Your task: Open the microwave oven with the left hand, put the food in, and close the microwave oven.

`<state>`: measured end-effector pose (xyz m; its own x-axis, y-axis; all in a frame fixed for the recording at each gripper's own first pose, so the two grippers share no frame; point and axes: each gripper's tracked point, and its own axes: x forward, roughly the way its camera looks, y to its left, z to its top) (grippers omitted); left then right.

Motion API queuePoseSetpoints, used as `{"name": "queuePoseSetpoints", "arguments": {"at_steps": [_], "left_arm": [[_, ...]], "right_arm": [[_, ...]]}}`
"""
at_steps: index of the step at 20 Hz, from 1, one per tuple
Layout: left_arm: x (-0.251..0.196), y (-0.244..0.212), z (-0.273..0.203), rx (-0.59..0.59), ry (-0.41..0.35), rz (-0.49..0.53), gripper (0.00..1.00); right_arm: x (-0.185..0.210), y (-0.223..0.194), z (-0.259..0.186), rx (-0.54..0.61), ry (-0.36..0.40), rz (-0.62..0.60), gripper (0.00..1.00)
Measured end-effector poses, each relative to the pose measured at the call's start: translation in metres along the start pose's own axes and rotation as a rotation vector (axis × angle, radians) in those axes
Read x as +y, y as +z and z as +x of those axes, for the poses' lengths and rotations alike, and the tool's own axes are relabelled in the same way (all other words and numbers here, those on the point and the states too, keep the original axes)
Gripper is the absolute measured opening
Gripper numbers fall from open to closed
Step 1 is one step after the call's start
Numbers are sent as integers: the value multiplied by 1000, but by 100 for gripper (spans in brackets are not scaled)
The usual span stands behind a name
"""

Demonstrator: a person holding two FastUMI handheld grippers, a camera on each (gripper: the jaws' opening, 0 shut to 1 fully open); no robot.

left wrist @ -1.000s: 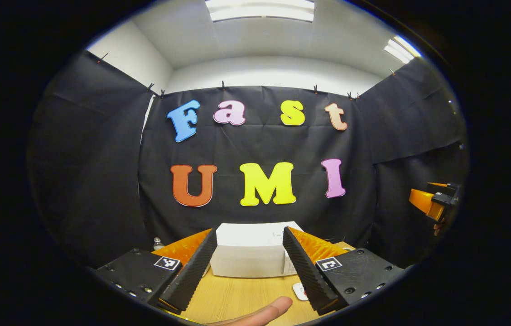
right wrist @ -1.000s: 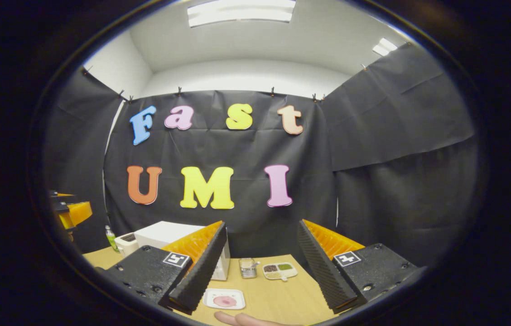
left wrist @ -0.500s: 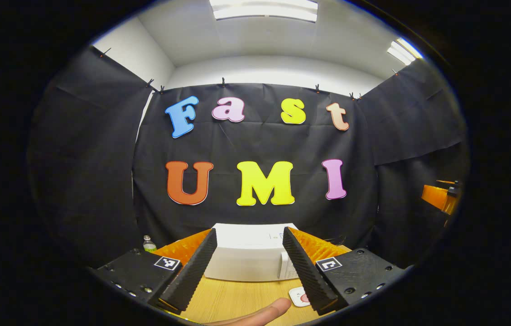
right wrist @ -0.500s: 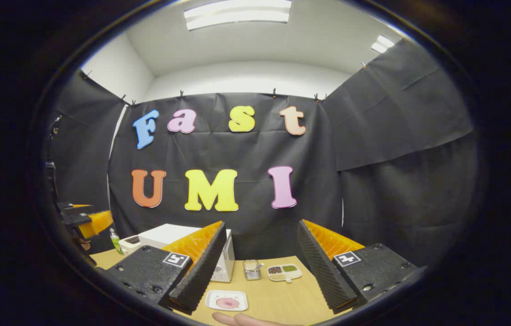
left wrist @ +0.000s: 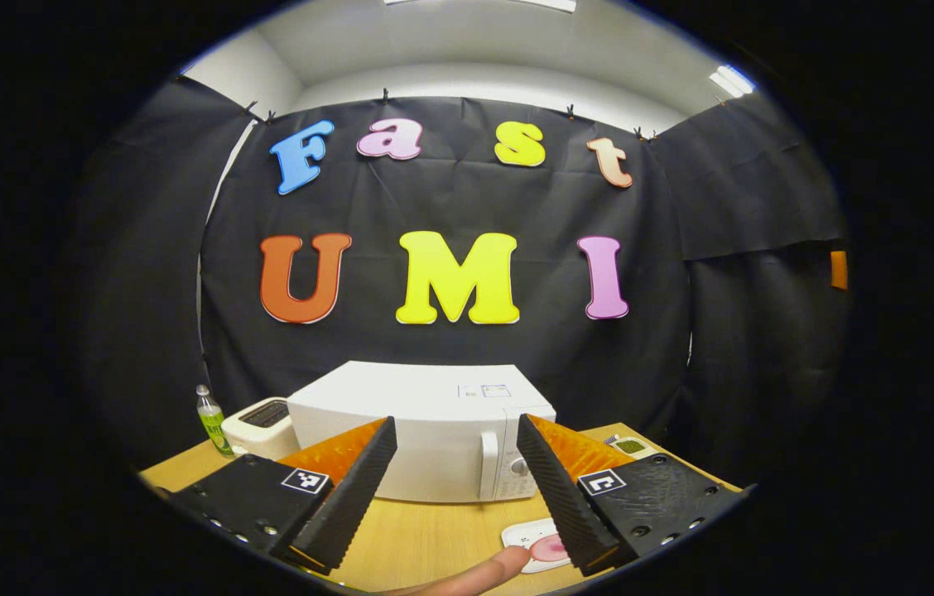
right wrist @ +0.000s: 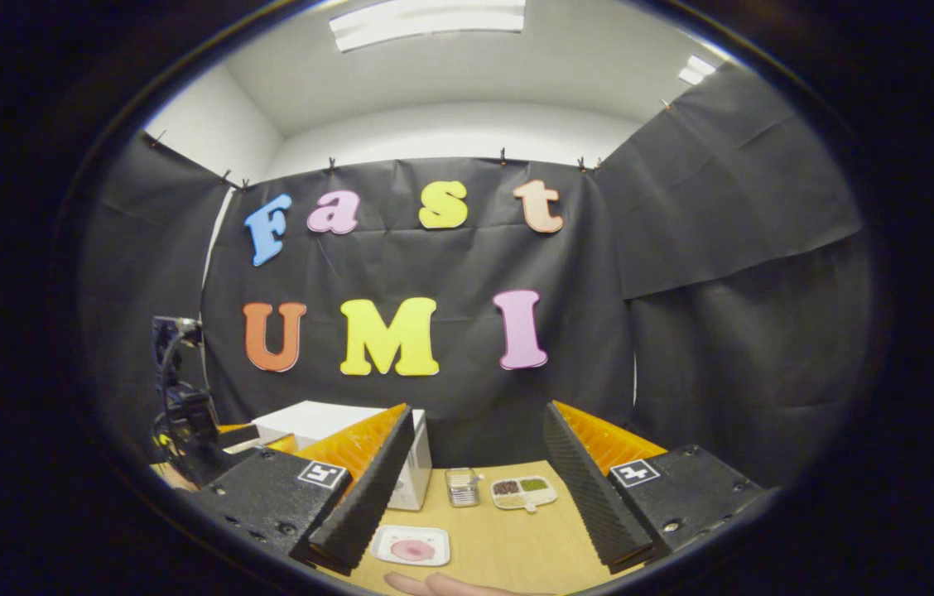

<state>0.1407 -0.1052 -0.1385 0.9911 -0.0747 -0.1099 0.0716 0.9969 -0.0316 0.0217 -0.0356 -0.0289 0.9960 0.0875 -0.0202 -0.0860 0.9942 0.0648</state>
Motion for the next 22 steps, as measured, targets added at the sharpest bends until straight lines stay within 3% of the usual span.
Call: {"name": "queuePoseSetpoints", "arguments": {"at_steps": [1,2,3,4,9,10,13,14,15,16,17,18,19,20,21,22], "left_arm": [[-4,-13,12,23,2,9,93],[-11,-25,25,36,-6,16,93],[-18,-36,36,41,-14,24,93],[-21,-48,47,47,-15,29,93],[-39,-109,91,127,-25,20,93],[-41,-118,99,135,-30,9,93],[-39,-145,122,181,-19,5,93],[-35,-154,127,207,-7,0,93],[-34,-162,132,218,2,-10,93],[-29,-166,138,221,15,-6,93],[-24,-167,145,206,29,9,94],[-26,-170,152,200,17,22,92],[-34,-177,156,219,-24,21,65],[-39,-185,157,238,-55,16,66],[-41,-188,158,240,-63,2,53],[-40,-188,158,237,-54,-8,49]], "right_arm": [[-4,-1,2,-4,-8,6,92],[-8,-3,4,-5,-16,7,100],[-12,-4,5,-5,-19,6,100],[-12,-6,6,-7,-16,5,92],[-28,-13,11,-13,-30,-5,92],[-30,-16,14,-11,-32,-4,100],[-38,-24,16,5,-30,-4,100],[-42,-27,18,11,-35,-2,92],[-46,-31,19,20,-43,-1,92],[-51,-35,19,30,-47,0,100],[-54,-37,18,35,-46,6,100],[-55,-36,16,29,-43,18,92],[-55,-31,14,16,-38,29,92],[-56,-31,12,5,-34,32,100],[-57,-32,12,2,-36,32,100],[-60,-35,13,5,-39,30,100]]}}
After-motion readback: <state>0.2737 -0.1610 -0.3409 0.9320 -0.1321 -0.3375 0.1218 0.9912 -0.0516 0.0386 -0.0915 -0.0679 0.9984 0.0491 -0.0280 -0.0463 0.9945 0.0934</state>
